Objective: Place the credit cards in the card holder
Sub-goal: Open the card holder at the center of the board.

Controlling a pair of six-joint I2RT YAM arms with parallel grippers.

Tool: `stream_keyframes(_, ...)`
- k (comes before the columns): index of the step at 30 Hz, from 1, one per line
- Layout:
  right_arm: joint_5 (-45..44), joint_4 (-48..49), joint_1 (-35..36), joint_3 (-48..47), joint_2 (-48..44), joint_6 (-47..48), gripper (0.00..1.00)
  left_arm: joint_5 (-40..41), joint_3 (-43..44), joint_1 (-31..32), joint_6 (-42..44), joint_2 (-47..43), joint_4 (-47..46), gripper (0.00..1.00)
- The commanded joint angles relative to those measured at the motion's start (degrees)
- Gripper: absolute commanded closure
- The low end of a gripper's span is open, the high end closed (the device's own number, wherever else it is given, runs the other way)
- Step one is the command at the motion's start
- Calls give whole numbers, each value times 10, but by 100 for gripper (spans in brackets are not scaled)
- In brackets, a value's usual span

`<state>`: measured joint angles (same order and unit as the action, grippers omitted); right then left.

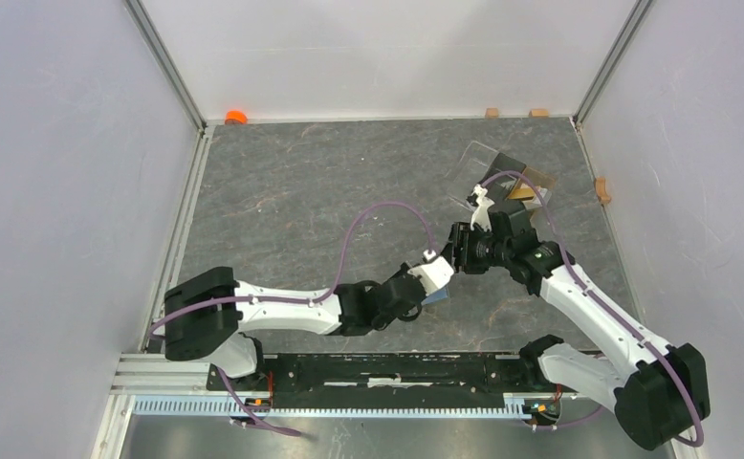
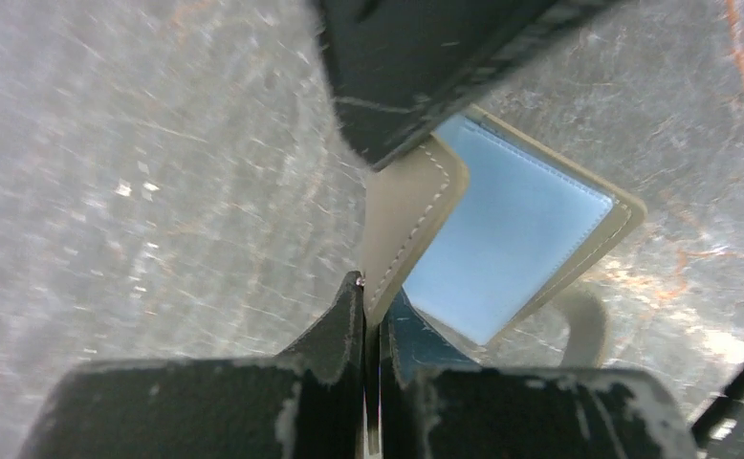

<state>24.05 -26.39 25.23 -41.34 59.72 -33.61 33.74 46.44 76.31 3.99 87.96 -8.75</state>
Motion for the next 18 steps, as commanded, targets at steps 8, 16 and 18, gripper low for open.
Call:
stream_keyframes(8, -20, 134, 1, 74, -65, 65, 45, -294, 8, -169, -351, -25, 127, 98)
stream_keyframes(16, 3, 239, 68, 95, -50, 55, 46, -419, -41, -253, -424, -10, 90, 95)
stream_keyframes(18, -17, 259, 100, 87, -33, 55, 46, -424, -43, -257, -428, -7, 90, 94)
